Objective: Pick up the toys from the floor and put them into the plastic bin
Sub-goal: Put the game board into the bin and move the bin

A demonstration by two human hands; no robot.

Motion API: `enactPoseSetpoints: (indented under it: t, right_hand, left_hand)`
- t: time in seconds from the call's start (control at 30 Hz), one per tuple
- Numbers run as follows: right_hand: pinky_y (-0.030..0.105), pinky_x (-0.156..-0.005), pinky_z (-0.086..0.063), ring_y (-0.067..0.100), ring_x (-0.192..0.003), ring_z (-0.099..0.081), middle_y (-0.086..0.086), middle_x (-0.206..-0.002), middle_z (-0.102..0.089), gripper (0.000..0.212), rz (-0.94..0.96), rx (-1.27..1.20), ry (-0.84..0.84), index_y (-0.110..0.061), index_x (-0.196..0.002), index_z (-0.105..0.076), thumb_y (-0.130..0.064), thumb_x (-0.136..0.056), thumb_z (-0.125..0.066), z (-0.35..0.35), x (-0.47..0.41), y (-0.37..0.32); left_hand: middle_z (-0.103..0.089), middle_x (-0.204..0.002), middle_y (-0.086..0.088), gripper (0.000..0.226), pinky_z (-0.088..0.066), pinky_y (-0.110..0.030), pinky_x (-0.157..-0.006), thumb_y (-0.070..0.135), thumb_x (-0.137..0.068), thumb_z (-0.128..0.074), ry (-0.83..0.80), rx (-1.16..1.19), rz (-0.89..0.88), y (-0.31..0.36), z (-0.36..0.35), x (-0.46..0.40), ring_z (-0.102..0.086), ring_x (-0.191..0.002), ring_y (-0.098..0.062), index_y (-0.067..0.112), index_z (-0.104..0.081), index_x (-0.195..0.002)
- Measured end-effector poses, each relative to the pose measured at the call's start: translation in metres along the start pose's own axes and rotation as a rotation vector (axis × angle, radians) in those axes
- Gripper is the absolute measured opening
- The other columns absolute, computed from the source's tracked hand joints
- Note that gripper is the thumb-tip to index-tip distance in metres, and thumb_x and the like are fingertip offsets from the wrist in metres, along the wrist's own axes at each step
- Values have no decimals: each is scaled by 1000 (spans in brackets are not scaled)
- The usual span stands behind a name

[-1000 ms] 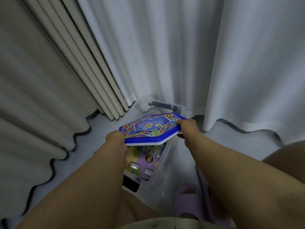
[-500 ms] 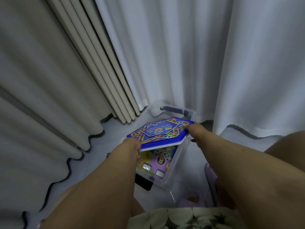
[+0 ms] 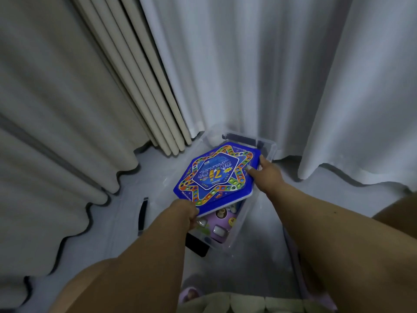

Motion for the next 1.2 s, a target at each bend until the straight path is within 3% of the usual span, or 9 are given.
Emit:
enactPoseSetpoints:
  t: [0.17, 0.3, 0.47, 0.6, 0.67, 0.73, 0.87, 1.0, 1.2]
  right_hand:
    - [47, -98, -41, 26, -121, -48, 6, -128, -55, 56, 89, 452, 195, -18, -127, -45, -46, -83, -65, -2, -16, 11]
    - [44, -101, -37, 28, -126, -42, 10, -134, -48, 70, 4, 565, 286, -12, -132, -40, -49, -79, -67, -12, -25, 9]
    - [42, -94, -47, 35, -119, -51, 16, -140, -32, 70, -120, 100, 315, -12, -139, -31, -25, -83, -71, -19, -39, -11]
    - [40, -92, -45, 39, -114, -52, 19, -141, -25, 66, -264, -42, 417, -17, -142, -25, -17, -87, -62, -11, -43, -13]
    - [42, -93, -45, 40, -114, -52, 18, -140, -26, 67, -262, -41, 449, -18, -143, -23, -16, -87, -61, -22, -37, -16]
    - [43, -95, -43, 38, -117, -48, 17, -136, -31, 67, -177, 80, 465, -13, -138, -26, -19, -84, -64, -38, -28, -20]
    - [39, -99, -37, 31, -123, -38, 16, -131, -38, 80, -69, 571, 445, -4, -127, -32, -53, -76, -68, -44, -23, -13]
    - [36, -100, -34, 27, -122, -38, 12, -128, -42, 84, 4, 876, 339, -6, -127, -38, -71, -76, -54, -44, -35, -3]
    - [40, -111, -20, 26, -137, -26, 8, -137, -41, 86, 86, 1205, 72, -11, -135, -42, -77, -80, -40, -52, -63, 8]
  left_hand:
    - [-60, -116, -15, 22, -52, -33, -93, 10, -93, -56, 23, -182, -48, 15, 21, -26, -58, -94, -21, 2, -56, -113]
    - [-61, -114, -15, 25, -52, -31, -71, 4, -93, -55, 4, -144, -128, 41, 54, -42, -57, -88, -20, 3, -58, -117]
    - [-58, -110, -17, 21, -43, -27, -61, 9, -100, -42, -14, -60, -138, 43, 89, -68, -54, -78, -21, -2, -59, -106]
    - [-55, -80, -11, 23, -45, -28, -60, 10, -98, -49, -16, -46, -137, 39, 79, -80, -51, -65, -18, 5, -52, -76]
    - [-58, -86, -11, 21, -51, -32, -67, 8, -96, -50, -46, -116, -196, 44, 61, -83, -58, -73, -22, 9, -51, -76]
    - [-61, -109, -12, 4, -55, -36, -81, 13, -94, -54, -51, -295, -325, 52, 43, -88, -63, -97, -27, 13, -56, -91]
    - [-34, -148, -13, 72, -44, -39, -103, 43, -89, -60, -138, -688, -474, 51, 6, -90, -43, -130, -28, 22, -25, -148]
    - [-6, -159, -14, 90, -21, -45, -117, 67, -85, -47, -124, -1057, -558, 47, -24, -90, -11, -146, -33, 29, -1, -152]
    - [12, -159, -10, 99, -17, -56, -115, 70, -80, -51, -184, -1115, -508, 33, -49, -98, 7, -145, -40, 36, 10, -150]
Point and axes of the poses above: each hand's wrist, its own x-axis away from the middle knuckle, its own z-axis out of the back of the hand, y = z × x, the point moved 7 cm from there along -x, towards the middle knuckle
